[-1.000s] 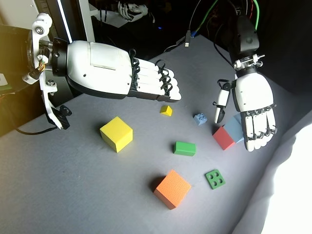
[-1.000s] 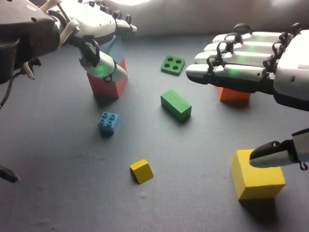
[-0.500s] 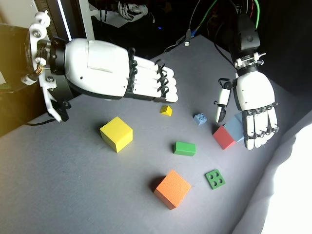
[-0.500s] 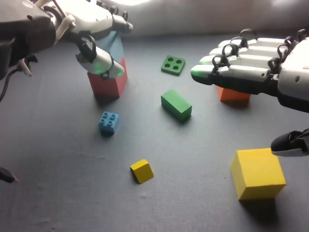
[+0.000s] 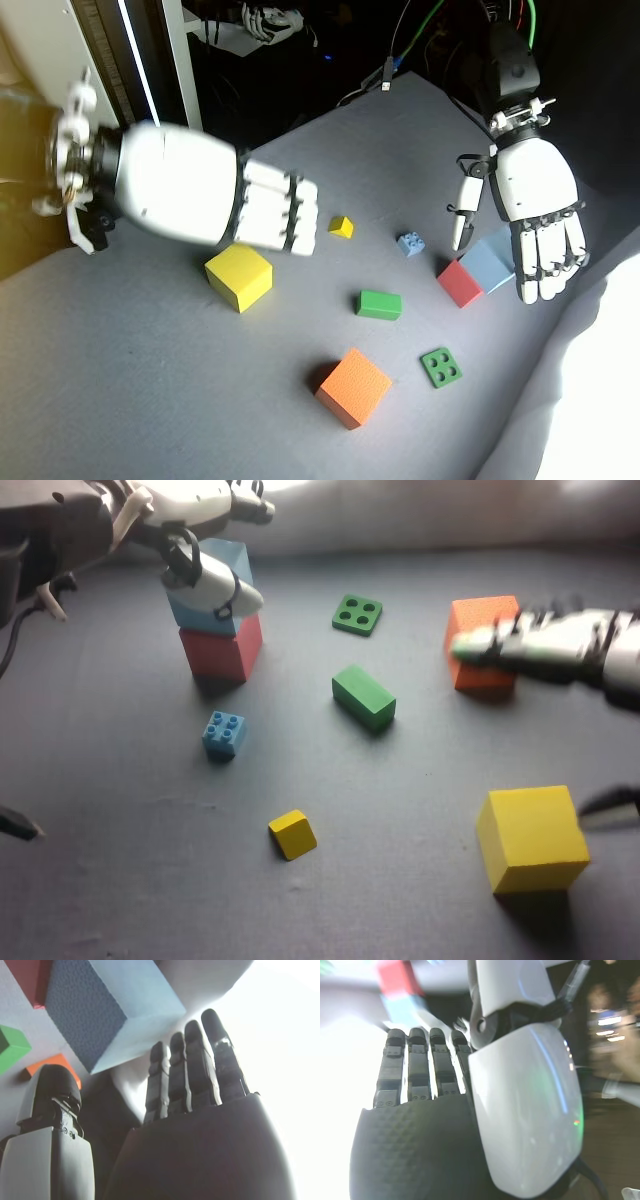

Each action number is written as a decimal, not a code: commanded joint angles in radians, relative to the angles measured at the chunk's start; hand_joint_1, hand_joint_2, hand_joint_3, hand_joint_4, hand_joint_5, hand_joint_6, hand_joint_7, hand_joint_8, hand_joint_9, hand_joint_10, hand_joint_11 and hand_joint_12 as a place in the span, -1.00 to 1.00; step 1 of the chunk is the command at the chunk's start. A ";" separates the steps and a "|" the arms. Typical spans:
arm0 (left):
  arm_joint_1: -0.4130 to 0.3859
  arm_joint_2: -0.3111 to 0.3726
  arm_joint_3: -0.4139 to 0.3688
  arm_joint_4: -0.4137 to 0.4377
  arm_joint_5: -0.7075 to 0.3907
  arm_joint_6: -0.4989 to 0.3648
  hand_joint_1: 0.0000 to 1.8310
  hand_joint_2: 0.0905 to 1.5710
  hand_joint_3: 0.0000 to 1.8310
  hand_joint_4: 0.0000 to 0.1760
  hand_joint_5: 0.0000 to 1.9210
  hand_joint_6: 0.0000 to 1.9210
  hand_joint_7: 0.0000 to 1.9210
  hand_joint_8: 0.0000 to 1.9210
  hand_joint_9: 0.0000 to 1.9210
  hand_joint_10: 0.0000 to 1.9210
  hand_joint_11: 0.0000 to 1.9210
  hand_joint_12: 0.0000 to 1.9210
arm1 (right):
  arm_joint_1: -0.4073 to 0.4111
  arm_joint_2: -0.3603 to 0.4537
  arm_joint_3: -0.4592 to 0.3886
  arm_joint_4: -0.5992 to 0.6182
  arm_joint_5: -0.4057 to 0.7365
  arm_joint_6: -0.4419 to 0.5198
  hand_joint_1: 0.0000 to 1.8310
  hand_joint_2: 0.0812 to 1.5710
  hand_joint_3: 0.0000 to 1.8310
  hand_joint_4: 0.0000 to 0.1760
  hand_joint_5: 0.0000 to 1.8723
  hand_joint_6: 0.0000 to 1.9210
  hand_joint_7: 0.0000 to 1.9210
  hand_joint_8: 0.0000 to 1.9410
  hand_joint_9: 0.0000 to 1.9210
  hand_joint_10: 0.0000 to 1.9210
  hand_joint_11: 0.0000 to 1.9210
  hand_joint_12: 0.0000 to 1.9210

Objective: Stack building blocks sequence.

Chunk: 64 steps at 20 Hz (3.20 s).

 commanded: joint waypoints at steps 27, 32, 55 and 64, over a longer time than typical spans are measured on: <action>-0.077 0.242 -0.281 -0.006 -0.057 0.031 -0.43 0.52 -1.00 -1.00 -0.74 -1.00 -0.77 -1.00 -0.74 -1.00 -1.00 -0.16 | -0.156 -0.209 0.107 0.340 -0.045 -0.058 0.50 0.09 -1.00 -1.00 -1.00 -1.00 -1.00 -1.00 -1.00 -1.00 -1.00 -1.00; -0.075 0.289 -0.336 -0.044 -0.008 0.078 -0.42 0.51 -1.00 -1.00 -0.69 -1.00 -0.70 -0.99 -0.68 -0.99 -0.97 -0.12 | -0.149 -0.209 0.107 0.340 -0.041 -0.061 0.52 0.14 -0.99 -1.00 -1.00 -1.00 -1.00 -1.00 -1.00 -1.00 -0.99 -0.99; 0.072 0.464 -0.558 0.011 0.262 0.083 -0.36 0.56 -1.00 -1.00 -0.61 -0.99 -0.60 -0.99 -0.59 -0.99 -0.95 -0.08 | -0.121 -0.204 0.111 0.340 -0.025 -0.061 0.48 0.50 -1.00 -1.00 -0.15 0.25 -0.12 0.34 -0.27 0.52 -0.54 0.82; 0.090 0.475 -0.556 -0.364 0.485 0.556 -0.26 0.52 -1.00 -1.00 -0.56 -0.99 -0.52 -1.00 -0.52 -1.00 -0.87 -0.11 | 0.067 -0.238 0.293 0.274 -0.032 -0.069 0.47 0.53 -1.00 -1.00 -0.21 0.34 -0.12 0.34 -0.33 0.61 -0.62 0.95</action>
